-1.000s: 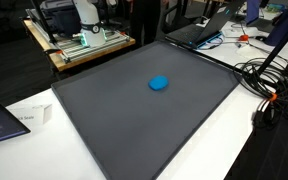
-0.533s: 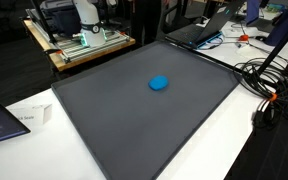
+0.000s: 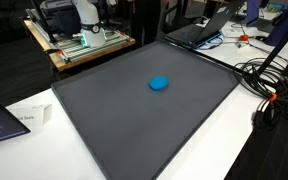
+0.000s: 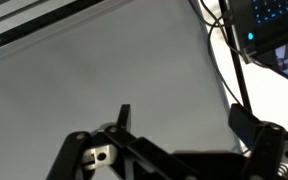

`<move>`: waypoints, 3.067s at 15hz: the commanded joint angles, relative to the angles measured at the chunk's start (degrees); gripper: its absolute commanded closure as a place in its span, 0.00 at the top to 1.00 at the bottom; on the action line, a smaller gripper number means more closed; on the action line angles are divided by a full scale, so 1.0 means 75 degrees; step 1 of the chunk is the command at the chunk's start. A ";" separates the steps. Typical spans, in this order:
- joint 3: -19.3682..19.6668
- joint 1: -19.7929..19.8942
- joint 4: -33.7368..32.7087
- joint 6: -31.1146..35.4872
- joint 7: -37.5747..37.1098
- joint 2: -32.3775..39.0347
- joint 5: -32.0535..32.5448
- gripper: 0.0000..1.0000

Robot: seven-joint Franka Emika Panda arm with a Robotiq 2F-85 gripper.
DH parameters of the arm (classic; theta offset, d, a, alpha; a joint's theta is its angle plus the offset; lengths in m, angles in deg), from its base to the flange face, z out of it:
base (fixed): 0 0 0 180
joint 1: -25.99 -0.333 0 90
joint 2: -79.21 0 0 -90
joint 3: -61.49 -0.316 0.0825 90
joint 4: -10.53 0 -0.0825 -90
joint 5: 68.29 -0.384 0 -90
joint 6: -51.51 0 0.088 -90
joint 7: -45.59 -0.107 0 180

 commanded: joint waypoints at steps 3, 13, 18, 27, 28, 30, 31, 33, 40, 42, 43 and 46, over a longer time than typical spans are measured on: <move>-0.0304 0.0128 -0.0134 0.1567 -0.2226 0.0701 0.1001 1.00; -0.0097 -0.0090 -0.1051 0.1412 -0.6155 0.2483 0.4500 1.00; 0.0510 -0.0370 -0.2043 0.0857 -0.6465 0.3593 0.5535 1.00; 0.1539 -0.1001 -0.3700 0.0068 -0.5833 0.5369 0.5764 1.00; 0.1629 -0.1063 -0.3800 0.0034 -0.5826 0.5514 0.5758 1.00; 0.1826 -0.1181 -0.3964 -0.0059 -0.5831 0.5780 0.5784 1.00; 0.1913 -0.1218 -0.4042 -0.0110 -0.5808 0.5903 0.5762 1.00; 0.2061 -0.1289 -0.4174 -0.0194 -0.5805 0.6099 0.5742 1.00; 0.2170 -0.1528 -0.4698 -0.0850 -0.6447 0.6639 0.5104 1.00; 0.2172 -0.1606 -0.4773 -0.0923 -0.6759 0.6760 0.4979 1.00; 0.2187 -0.1663 -0.4796 -0.0881 -0.6995 0.6818 0.4942 1.00; 0.2195 -0.1814 -0.4964 -0.0911 -0.7651 0.7045 0.4801 1.00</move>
